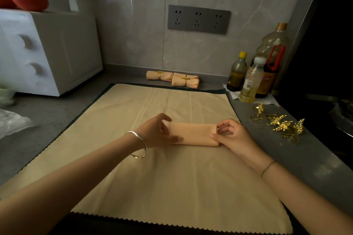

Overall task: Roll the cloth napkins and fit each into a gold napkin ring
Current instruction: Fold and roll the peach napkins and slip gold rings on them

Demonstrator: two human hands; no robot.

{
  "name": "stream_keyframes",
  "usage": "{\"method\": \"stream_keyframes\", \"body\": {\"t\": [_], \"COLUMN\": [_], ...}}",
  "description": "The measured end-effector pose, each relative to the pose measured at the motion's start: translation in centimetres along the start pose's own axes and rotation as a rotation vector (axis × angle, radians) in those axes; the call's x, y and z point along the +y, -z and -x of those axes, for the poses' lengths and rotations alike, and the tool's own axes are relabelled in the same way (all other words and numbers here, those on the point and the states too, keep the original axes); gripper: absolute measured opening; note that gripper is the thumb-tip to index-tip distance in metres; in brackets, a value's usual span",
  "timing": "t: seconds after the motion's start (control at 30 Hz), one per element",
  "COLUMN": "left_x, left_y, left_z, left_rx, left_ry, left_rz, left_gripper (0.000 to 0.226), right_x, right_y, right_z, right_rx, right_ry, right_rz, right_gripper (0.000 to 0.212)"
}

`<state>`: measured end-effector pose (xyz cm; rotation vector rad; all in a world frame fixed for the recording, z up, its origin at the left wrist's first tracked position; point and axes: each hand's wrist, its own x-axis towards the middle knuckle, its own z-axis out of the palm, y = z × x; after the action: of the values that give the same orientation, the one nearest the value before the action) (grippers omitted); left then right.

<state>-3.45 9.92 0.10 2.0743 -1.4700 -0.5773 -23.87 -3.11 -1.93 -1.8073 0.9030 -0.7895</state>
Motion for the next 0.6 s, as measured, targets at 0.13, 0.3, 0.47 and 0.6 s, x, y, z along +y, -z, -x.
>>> {"method": "stream_keyframes", "body": {"t": [0.13,0.3,0.47,0.6], "left_x": [0.9,1.5,1.3,1.2], "left_y": [-1.0,-2.7,-3.0,-3.1], "left_z": [-1.6,-2.9,-3.7,-4.2], "left_rx": [0.018,0.105,0.144,0.158], "left_ry": [-0.139,-0.103,-0.073,-0.081], "left_rz": [-0.075,0.103,0.171,0.188], "left_gripper": [0.043,0.025,0.02,0.016], "right_x": [-0.4,0.6,1.6,1.6], "right_y": [0.1,-0.3,-0.5,-0.8], "right_z": [-0.4,-0.2,0.3,0.6], "right_rx": [-0.029,0.041,0.065,-0.14], "right_ry": [-0.053,0.013,0.411,0.555], "right_rz": [0.069,0.034,0.381,0.626], "right_gripper": [0.032,0.036,0.035,0.047]}}
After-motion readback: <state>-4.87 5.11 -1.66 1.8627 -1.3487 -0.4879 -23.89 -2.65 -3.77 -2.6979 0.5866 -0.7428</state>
